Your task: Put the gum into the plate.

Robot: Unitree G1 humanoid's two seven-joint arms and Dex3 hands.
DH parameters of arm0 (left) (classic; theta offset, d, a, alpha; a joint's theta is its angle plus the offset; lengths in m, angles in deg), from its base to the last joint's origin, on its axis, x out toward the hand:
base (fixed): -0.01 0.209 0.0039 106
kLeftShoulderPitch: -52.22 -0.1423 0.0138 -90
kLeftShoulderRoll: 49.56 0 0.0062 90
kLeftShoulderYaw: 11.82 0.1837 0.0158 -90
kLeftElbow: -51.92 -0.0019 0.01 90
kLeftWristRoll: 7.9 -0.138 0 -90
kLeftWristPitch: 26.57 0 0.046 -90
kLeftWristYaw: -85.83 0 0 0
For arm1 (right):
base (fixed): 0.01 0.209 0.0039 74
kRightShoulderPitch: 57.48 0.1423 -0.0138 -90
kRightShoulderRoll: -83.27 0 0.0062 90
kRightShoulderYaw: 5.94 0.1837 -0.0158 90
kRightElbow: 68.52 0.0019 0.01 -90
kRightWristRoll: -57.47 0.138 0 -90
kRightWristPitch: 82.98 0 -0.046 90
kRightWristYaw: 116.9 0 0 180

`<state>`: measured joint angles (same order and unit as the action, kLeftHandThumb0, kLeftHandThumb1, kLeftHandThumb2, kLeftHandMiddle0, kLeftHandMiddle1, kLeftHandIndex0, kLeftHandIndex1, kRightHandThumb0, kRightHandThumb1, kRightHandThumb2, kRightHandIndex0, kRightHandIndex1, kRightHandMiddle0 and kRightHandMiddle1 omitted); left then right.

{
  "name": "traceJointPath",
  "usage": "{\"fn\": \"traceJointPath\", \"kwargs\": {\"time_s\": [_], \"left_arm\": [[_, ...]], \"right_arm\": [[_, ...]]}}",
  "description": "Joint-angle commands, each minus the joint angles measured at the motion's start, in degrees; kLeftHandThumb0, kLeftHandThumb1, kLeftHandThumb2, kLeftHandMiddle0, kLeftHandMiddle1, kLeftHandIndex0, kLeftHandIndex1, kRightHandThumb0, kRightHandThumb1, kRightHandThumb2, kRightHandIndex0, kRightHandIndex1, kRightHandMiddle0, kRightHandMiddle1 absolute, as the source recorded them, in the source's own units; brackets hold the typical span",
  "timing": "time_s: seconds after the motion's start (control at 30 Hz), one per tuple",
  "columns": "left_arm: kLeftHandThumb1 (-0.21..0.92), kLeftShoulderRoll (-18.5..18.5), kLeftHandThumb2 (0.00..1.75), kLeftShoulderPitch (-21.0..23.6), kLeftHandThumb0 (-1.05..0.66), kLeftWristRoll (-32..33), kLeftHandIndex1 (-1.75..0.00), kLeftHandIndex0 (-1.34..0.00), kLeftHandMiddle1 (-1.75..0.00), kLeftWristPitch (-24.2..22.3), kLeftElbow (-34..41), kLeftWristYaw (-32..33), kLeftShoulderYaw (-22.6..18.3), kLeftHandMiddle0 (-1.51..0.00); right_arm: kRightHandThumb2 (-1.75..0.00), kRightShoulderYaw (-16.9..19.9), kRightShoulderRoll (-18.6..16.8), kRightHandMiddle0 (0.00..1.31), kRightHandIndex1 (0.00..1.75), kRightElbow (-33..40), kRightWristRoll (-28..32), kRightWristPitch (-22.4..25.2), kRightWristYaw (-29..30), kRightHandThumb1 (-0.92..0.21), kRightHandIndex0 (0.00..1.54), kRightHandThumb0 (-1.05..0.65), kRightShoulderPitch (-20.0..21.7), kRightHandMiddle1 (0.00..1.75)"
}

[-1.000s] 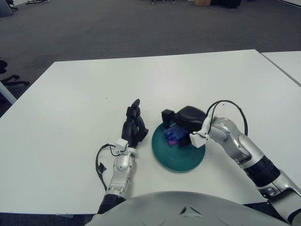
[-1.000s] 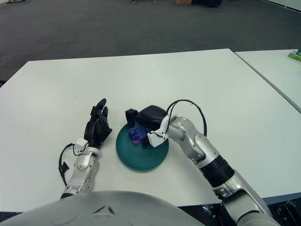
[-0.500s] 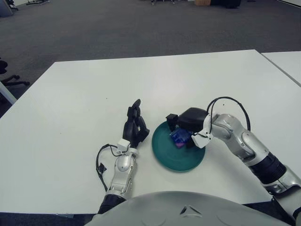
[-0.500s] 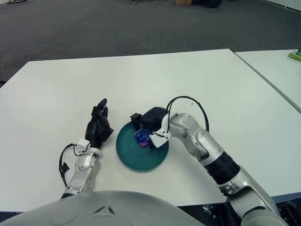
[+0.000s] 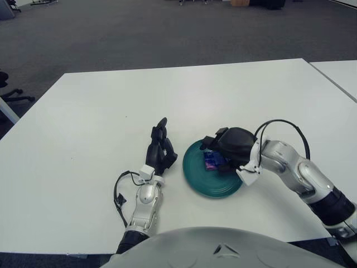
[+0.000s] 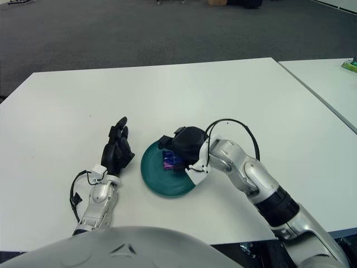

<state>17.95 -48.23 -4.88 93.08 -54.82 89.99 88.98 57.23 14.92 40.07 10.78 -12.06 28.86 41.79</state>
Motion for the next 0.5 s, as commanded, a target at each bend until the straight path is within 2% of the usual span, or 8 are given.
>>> {"fn": "traceJointPath", "kwargs": {"time_s": [0.0, 0.13, 0.47], "left_arm": [[0.92, -3.09, 1.00, -1.94, -0.85, 0.34, -0.61, 0.00, -0.02, -0.27, -2.32, 0.00, 0.11, -0.23], [0.92, -2.53, 1.02, -2.17, -0.86, -0.07, -0.62, 0.00, -0.02, -0.80, -1.59, -0.20, 0.30, -0.24], [0.92, -1.78, 1.06, -1.64, -0.87, 0.18, -0.56, 0.00, -0.01, -1.35, -1.25, -1.48, 0.23, -0.25]], "right_arm": [[-1.10, 1.44, 0.15, 0.00, 0.01, 0.99, 0.48, -0.59, 1.04, -0.92, 0.16, -0.93, -0.42, 0.22], [-1.11, 2.72, -1.10, 0.00, 0.00, 2.36, 1.88, 0.78, 0.93, -0.92, 0.10, -0.93, -1.95, 0.13], [-1.08, 4.51, -4.83, 0.00, 0.01, 6.07, 3.60, 7.55, -0.22, -0.92, 0.10, -0.90, -6.19, 0.12]]}}
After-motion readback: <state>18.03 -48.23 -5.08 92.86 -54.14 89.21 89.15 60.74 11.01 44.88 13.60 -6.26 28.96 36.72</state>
